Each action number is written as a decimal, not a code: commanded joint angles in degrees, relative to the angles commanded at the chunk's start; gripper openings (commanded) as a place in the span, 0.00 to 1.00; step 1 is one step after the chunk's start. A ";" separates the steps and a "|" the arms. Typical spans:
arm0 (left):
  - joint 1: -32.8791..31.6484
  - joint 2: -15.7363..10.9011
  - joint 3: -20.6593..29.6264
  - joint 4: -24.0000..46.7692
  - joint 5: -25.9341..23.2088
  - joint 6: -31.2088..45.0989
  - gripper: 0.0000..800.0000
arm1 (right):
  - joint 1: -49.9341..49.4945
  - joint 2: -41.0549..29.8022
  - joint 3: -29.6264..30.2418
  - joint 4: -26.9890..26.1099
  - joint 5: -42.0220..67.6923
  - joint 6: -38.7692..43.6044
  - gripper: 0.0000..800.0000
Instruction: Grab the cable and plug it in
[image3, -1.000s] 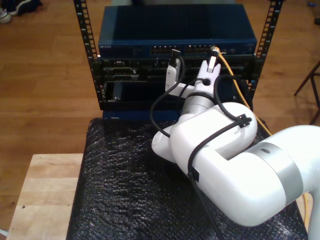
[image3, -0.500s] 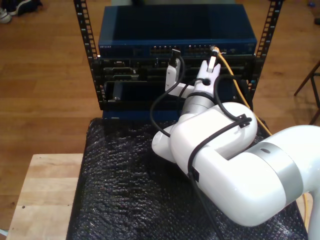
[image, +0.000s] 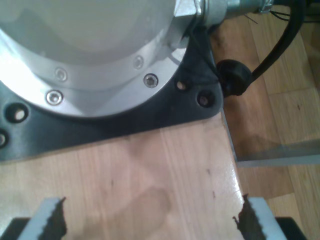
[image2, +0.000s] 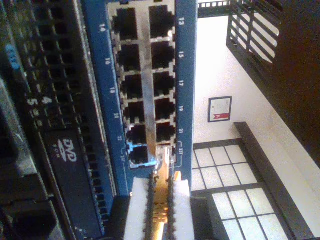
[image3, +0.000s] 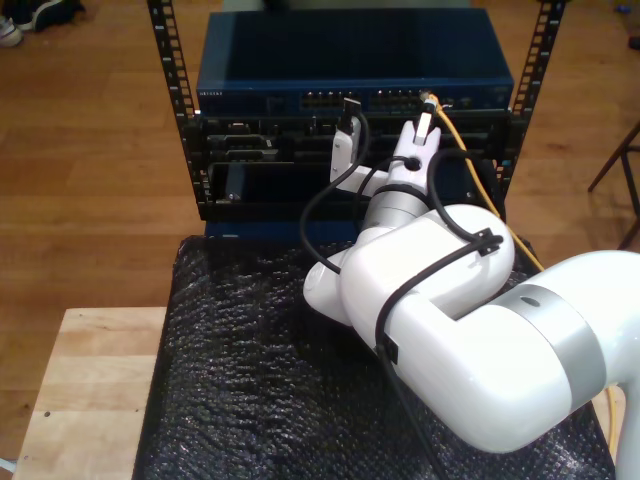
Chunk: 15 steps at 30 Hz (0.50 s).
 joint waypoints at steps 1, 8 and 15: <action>0.00 0.00 0.00 0.00 0.00 0.00 1.00 | 0.00 0.00 0.00 0.00 0.00 0.00 0.00; 0.00 0.00 0.00 0.00 0.00 0.00 1.00 | 0.09 0.00 0.44 -0.09 0.00 0.00 0.00; 0.00 0.00 0.00 0.00 0.00 0.00 1.00 | 0.09 -0.09 0.44 -0.18 0.00 0.09 0.00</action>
